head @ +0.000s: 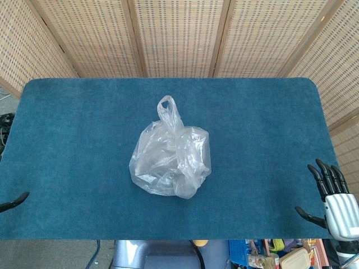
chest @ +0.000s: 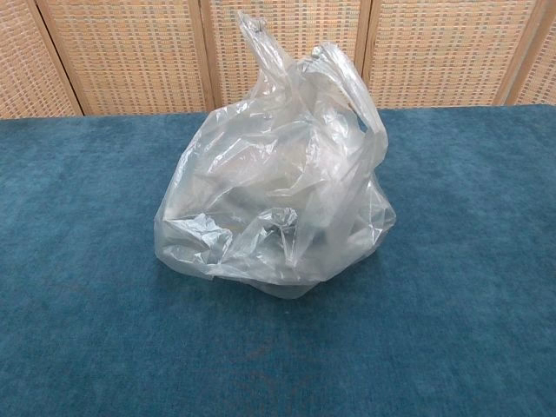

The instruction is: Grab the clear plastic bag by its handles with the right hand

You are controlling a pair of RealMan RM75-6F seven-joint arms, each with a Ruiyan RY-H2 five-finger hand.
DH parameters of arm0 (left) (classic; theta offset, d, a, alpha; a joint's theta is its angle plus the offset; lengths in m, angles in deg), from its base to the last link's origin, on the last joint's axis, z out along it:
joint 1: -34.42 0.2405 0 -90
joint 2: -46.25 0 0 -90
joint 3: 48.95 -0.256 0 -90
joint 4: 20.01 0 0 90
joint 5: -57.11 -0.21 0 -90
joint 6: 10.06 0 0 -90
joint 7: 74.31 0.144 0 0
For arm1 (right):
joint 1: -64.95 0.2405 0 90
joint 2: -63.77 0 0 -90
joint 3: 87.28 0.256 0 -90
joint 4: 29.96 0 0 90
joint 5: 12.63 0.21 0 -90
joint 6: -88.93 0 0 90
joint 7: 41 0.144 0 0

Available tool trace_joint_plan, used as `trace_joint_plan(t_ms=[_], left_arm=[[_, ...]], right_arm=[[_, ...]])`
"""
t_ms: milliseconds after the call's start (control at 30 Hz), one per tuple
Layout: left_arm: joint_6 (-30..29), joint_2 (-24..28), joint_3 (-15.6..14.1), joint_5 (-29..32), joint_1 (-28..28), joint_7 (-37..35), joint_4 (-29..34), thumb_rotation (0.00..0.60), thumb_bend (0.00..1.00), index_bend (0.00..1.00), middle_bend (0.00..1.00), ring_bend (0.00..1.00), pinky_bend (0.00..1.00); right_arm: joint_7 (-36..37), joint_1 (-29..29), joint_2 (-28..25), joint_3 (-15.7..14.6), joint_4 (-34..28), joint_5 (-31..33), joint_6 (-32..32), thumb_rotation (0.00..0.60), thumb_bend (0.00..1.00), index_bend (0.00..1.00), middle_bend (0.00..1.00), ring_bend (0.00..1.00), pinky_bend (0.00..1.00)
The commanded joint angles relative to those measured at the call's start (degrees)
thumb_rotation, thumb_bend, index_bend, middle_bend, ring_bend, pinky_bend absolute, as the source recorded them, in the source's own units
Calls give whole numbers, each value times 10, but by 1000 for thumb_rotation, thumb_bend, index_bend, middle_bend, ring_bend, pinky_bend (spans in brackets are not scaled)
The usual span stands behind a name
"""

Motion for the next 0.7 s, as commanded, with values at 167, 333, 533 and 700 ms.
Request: trace_joint_plan(t_ms=[167,333,533,700], left_arm=[[2,1,0,2,0,-2,1,600,56,0,0,0,0],[1,0,1,5,1,-2,-1,600,56,0,0,0,0],[9,-3,10,19,-7,1,-1,600,55,0,0,0,0],[17,-10,15,26,-15,12,0,600,55,0,0,0,0]], right_arm=[[-27,-4,4,3,-3,5,6,600,0,0,0,0,0],[22,12,6,2,-11,-1,-17,600,0,0,0,0,0],[300,113,-68,-12,-35,-35,-157,600,0,138,186,30,65],[480,207,-111,-22,-40,-93,-251,600,0,176,213,59,125]])
